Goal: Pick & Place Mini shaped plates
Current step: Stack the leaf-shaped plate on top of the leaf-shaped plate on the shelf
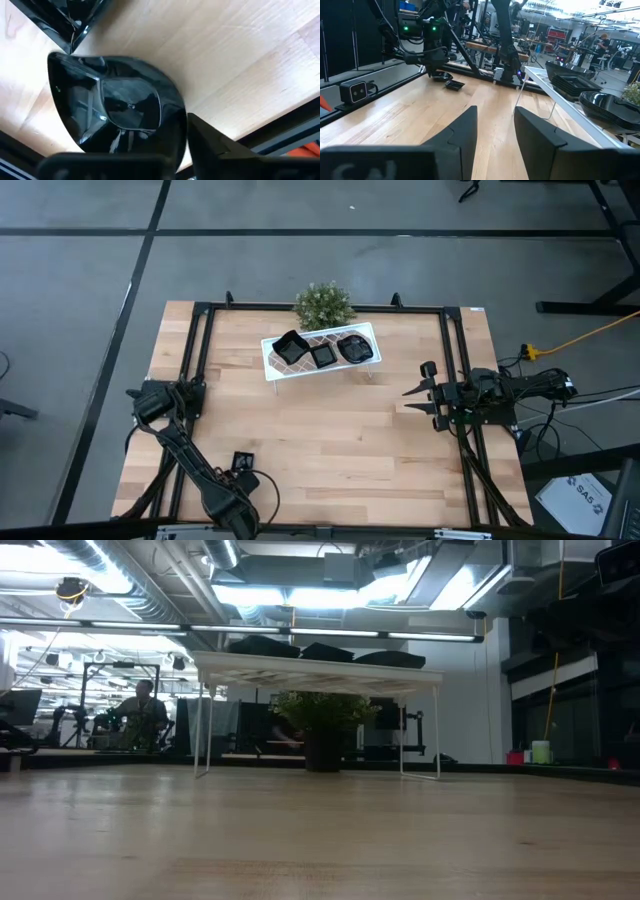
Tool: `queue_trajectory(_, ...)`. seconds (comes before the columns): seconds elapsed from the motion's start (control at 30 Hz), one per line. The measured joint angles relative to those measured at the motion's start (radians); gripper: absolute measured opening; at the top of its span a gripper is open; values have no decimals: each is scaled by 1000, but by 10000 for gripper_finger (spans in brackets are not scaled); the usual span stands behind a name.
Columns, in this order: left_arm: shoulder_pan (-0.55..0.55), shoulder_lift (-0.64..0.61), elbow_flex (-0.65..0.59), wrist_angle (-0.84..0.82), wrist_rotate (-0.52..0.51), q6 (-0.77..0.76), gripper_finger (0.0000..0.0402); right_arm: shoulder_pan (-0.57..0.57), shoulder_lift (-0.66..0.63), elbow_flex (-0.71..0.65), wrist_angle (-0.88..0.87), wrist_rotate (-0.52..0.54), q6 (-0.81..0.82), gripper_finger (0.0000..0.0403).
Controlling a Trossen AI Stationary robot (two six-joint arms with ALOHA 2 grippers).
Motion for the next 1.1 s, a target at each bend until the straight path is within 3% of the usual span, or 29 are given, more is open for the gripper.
queue_trajectory(0.13,0,0,0,1,11,39,6,0,0,0,0,0,0,129)
queue_trajectory(0.73,0,-24,64,5,5,135,2,0,0,0,0,0,0,129)
queue_trajectory(1.1,6,-71,64,56,-127,216,2,0,0,0,0,0,0,129)
